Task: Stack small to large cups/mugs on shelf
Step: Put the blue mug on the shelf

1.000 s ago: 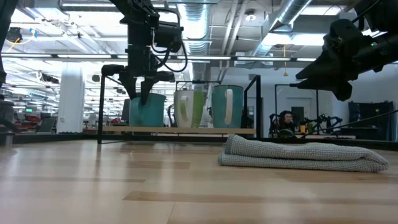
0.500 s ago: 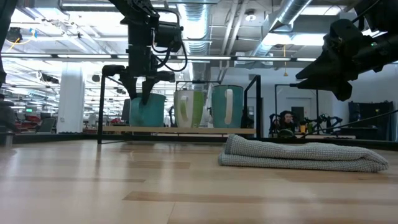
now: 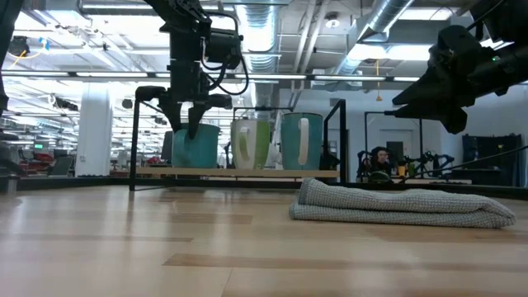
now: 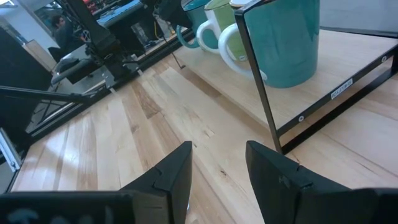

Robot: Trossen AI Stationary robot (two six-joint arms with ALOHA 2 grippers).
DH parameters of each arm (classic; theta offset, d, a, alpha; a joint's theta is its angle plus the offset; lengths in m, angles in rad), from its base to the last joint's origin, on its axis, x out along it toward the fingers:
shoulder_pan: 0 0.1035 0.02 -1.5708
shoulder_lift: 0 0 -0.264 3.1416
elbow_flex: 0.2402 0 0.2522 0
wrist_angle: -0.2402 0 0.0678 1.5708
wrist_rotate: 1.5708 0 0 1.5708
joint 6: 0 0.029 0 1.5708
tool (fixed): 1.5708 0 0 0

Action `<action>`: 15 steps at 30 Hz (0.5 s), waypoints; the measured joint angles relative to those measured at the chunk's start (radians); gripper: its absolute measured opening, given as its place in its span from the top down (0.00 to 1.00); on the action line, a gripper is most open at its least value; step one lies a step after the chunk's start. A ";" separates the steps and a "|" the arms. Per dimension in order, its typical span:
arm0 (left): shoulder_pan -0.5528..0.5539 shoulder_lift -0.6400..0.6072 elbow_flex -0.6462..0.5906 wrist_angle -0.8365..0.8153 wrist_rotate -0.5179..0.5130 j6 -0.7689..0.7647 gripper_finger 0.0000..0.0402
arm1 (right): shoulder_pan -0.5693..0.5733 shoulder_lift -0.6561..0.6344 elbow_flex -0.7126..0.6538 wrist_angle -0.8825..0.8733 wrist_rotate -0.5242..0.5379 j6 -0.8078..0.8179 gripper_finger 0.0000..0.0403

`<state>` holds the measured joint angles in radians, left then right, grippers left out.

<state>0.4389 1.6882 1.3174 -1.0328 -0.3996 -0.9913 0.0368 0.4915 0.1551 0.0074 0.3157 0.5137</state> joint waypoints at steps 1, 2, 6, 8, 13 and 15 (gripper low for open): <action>0.000 0.000 0.000 0.000 0.000 0.000 0.69 | 0.000 0.000 0.000 0.000 0.000 0.000 0.57; 0.000 0.000 0.000 0.000 0.000 0.000 0.69 | 0.000 0.000 0.000 0.000 0.000 0.000 0.57; 0.000 0.000 0.000 -0.001 0.011 -0.001 0.65 | 0.000 0.000 0.000 0.000 0.000 0.000 0.57; 0.000 0.000 0.001 -0.002 0.013 -0.007 0.61 | 0.000 0.000 0.000 0.000 0.000 0.000 0.57; 0.000 -0.001 0.001 -0.002 0.019 -0.011 0.48 | 0.000 0.000 0.000 0.000 0.000 0.000 0.57; 0.001 -0.001 0.001 -0.002 0.028 -0.011 0.43 | 0.000 0.000 0.000 0.000 0.000 0.000 0.57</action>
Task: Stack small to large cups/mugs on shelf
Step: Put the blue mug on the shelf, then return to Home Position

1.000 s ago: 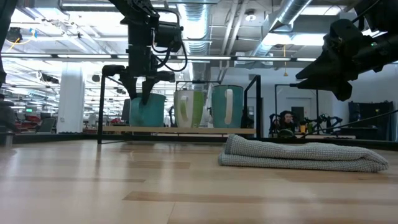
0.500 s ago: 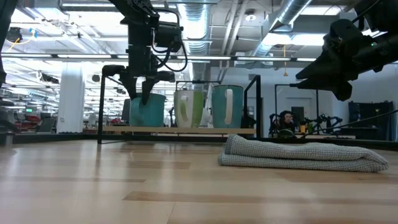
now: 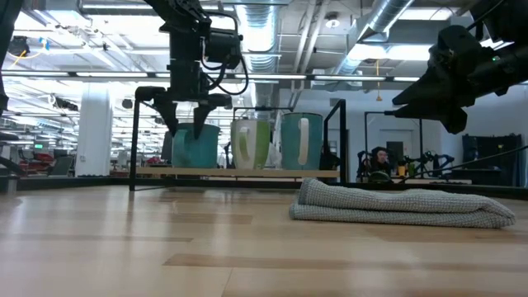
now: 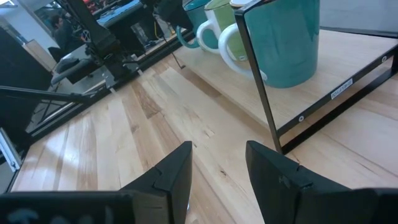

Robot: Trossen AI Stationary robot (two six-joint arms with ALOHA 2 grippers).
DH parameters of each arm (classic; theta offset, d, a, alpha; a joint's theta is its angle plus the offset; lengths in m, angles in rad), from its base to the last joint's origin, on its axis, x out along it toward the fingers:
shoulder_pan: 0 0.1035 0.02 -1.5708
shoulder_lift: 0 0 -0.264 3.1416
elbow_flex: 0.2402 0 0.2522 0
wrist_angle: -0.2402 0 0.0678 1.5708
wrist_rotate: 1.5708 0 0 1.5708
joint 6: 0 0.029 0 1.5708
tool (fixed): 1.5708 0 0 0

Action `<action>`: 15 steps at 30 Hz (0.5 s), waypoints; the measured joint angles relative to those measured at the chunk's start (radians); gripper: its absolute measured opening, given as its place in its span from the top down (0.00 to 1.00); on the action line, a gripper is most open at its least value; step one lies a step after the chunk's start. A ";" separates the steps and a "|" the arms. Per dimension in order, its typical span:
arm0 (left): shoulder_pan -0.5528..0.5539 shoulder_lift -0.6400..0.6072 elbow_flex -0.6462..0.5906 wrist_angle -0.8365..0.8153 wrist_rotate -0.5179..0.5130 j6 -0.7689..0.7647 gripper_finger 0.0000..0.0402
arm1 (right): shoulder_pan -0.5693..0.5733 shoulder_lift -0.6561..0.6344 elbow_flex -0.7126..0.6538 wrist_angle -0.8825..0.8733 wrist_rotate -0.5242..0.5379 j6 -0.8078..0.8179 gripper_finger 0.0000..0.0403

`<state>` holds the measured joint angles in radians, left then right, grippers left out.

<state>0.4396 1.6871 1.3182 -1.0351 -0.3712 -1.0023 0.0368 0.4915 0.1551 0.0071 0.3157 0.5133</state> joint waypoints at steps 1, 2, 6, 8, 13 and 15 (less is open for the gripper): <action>0.000 0.000 0.000 0.000 0.007 0.000 0.41 | 0.000 0.000 0.000 0.000 0.000 0.000 0.57; 0.000 0.000 0.000 0.000 0.013 0.000 0.39 | 0.000 0.000 0.000 0.000 0.000 0.000 0.57; 0.000 -0.003 0.001 -0.002 0.041 -0.001 0.31 | 0.000 0.000 0.000 0.000 0.000 -0.008 0.57; -0.002 -0.005 0.001 -0.003 0.062 -0.018 0.29 | 0.000 0.000 0.000 0.000 0.000 -0.027 0.57; -0.012 -0.024 0.001 -0.047 0.161 -0.091 0.25 | 0.000 0.000 0.000 0.000 0.000 -0.043 0.57; -0.020 -0.031 0.001 -0.090 0.245 -0.137 0.25 | 0.000 0.000 0.000 0.000 0.000 -0.043 0.57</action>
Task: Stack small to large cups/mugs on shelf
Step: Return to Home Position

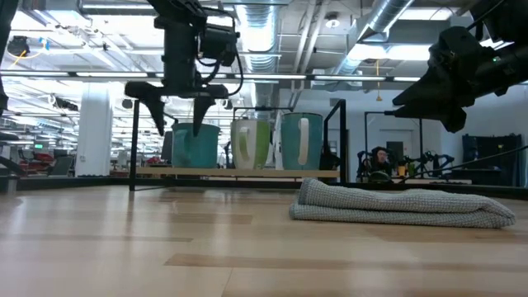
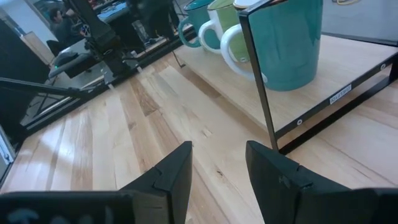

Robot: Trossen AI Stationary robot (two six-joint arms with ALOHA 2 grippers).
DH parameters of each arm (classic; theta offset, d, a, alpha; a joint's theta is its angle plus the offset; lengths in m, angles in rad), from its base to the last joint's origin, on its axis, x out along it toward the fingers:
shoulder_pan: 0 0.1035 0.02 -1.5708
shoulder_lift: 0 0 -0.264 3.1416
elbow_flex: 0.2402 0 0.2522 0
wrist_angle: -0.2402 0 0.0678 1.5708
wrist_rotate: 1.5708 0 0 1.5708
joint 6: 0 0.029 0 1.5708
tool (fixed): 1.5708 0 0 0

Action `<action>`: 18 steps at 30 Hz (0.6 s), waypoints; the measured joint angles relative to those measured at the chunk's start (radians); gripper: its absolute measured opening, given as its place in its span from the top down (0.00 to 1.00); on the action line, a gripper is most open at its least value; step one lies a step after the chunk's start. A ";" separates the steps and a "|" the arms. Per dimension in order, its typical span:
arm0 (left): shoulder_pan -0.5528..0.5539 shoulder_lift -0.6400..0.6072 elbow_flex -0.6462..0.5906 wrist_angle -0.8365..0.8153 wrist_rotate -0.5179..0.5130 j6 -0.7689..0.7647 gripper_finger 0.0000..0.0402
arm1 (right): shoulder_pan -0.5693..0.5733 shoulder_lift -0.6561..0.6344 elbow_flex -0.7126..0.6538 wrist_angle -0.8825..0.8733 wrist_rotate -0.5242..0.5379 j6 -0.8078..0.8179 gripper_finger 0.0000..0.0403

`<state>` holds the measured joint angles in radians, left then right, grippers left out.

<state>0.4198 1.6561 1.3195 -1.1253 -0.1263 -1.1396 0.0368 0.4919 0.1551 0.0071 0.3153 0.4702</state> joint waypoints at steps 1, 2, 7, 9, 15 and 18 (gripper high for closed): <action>-0.004 -0.001 0.004 -0.026 0.037 -0.013 0.25 | 0.000 0.000 0.000 0.000 0.000 0.000 0.57; -0.011 -0.001 0.011 -0.051 0.070 -0.029 0.25 | 0.000 0.000 0.000 0.000 0.000 0.000 0.57; -0.061 -0.003 0.042 -0.138 0.363 -0.033 0.25 | 0.000 0.000 0.000 0.000 -0.001 0.000 0.57; -0.097 -0.003 0.058 -0.135 0.497 0.019 0.25 | 0.000 0.000 0.000 0.000 -0.003 0.000 0.57; -0.235 -0.003 0.169 0.020 0.560 0.281 0.25 | 0.002 0.000 0.000 0.000 -0.004 0.000 0.57; -0.311 -0.003 0.232 0.189 0.499 0.431 0.25 | 0.002 0.000 0.000 0.000 -0.004 0.000 0.57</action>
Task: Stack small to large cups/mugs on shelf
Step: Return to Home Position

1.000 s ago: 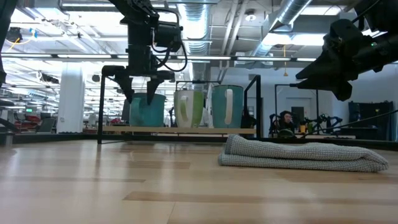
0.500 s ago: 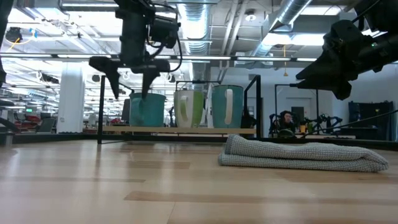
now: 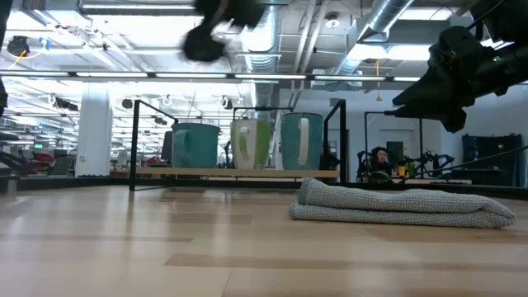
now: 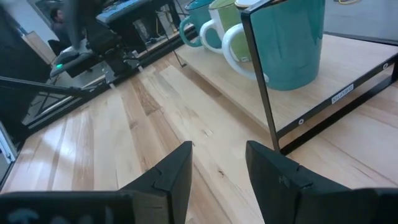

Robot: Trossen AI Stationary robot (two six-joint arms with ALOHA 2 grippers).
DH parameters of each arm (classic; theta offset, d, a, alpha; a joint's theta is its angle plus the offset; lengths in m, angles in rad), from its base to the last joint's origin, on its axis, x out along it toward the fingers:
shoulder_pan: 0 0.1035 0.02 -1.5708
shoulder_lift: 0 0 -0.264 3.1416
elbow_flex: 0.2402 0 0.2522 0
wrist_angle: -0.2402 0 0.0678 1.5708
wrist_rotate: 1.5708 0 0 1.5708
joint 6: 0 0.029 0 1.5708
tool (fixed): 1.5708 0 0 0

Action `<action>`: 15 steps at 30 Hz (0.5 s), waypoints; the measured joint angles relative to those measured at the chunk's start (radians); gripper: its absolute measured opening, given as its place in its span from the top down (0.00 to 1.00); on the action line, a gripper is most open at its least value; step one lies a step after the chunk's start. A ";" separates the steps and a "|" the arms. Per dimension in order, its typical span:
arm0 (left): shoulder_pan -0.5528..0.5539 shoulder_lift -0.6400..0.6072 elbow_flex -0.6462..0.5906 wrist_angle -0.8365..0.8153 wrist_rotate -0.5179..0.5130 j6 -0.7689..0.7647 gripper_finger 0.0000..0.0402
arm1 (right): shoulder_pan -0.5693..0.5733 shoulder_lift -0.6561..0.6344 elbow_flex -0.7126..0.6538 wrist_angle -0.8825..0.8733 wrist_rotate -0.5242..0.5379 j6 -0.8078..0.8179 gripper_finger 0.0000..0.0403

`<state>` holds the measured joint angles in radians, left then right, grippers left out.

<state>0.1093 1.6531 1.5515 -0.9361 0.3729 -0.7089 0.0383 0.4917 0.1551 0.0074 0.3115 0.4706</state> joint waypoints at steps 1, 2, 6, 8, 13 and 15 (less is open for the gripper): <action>-0.024 0.000 0.017 0.059 -0.055 0.059 0.25 | 0.000 0.000 0.000 0.000 0.000 0.000 0.57; -0.047 -0.004 0.031 0.108 -0.128 0.117 0.25 | 0.000 0.000 0.000 0.001 0.001 0.000 0.57; -0.135 -0.035 0.039 0.276 -0.484 0.262 0.25 | -0.001 0.000 0.000 0.071 0.002 0.000 0.57; -0.170 -0.063 0.011 0.353 -0.660 0.305 0.25 | -0.001 0.005 0.000 0.142 0.007 -0.007 0.57; -0.241 -0.157 -0.092 0.505 -0.879 0.443 0.25 | -0.002 0.006 0.000 0.226 0.080 -0.109 0.57; -0.255 -0.209 -0.143 0.517 -0.865 0.467 0.25 | -0.002 0.006 0.000 0.235 0.121 -0.106 0.57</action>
<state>-0.1455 1.4441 1.4086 -0.4189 -0.4924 -0.2414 0.0368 0.4973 0.1551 0.2421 0.4329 0.3647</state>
